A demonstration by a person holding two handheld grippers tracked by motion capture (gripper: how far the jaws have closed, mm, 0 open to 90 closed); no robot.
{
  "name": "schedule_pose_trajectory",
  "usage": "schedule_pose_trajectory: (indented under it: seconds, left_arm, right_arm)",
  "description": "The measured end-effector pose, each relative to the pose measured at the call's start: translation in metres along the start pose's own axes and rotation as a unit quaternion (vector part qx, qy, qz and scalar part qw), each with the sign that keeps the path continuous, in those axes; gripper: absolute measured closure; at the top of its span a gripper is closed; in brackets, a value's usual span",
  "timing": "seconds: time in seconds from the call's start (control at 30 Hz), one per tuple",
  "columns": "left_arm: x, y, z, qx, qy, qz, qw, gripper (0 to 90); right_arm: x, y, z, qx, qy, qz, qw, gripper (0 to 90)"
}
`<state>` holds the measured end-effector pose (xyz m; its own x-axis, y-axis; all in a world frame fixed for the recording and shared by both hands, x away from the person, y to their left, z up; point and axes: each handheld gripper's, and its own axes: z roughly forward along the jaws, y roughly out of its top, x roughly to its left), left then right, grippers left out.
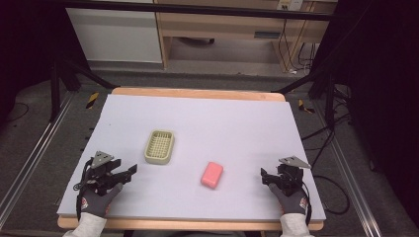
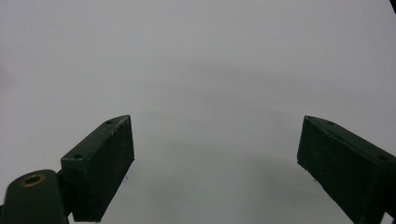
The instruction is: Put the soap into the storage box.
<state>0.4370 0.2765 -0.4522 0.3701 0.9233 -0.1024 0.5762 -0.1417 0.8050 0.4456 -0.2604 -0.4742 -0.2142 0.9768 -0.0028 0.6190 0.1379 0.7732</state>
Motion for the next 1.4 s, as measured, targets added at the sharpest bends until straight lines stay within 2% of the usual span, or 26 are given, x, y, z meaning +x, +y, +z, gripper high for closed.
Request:
schedule_pose_trajectory:
  seconds: [0.13,0.53,0.63,1.0,1.4]
  left_arm:
    - [-0.003,0.003,0.001,-0.004,-0.006,-0.004,1.0000,31.7]
    - [-0.016,0.014,-0.001,-0.010,-0.022,0.004,0.9997,30.9]
    - [-0.018,0.017,-0.002,-0.013,-0.025,0.001,0.9996,30.9]
    - [-0.023,0.030,-0.004,-0.015,-0.031,0.013,0.9993,30.0]
    - [-0.038,0.050,-0.003,-0.024,-0.037,0.028,0.9986,28.7]
  right_arm:
    - [0.002,0.000,0.000,0.005,-0.001,0.000,1.0000,10.9]
    - [0.000,0.000,0.001,0.004,-0.002,-0.002,1.0000,10.7]
    - [0.001,0.000,0.001,0.005,-0.005,-0.003,1.0000,10.7]
    - [0.000,0.000,-0.001,-0.002,-0.003,0.001,1.0000,10.3]
    - [0.000,0.001,-0.002,-0.004,-0.004,-0.001,1.0000,10.3]
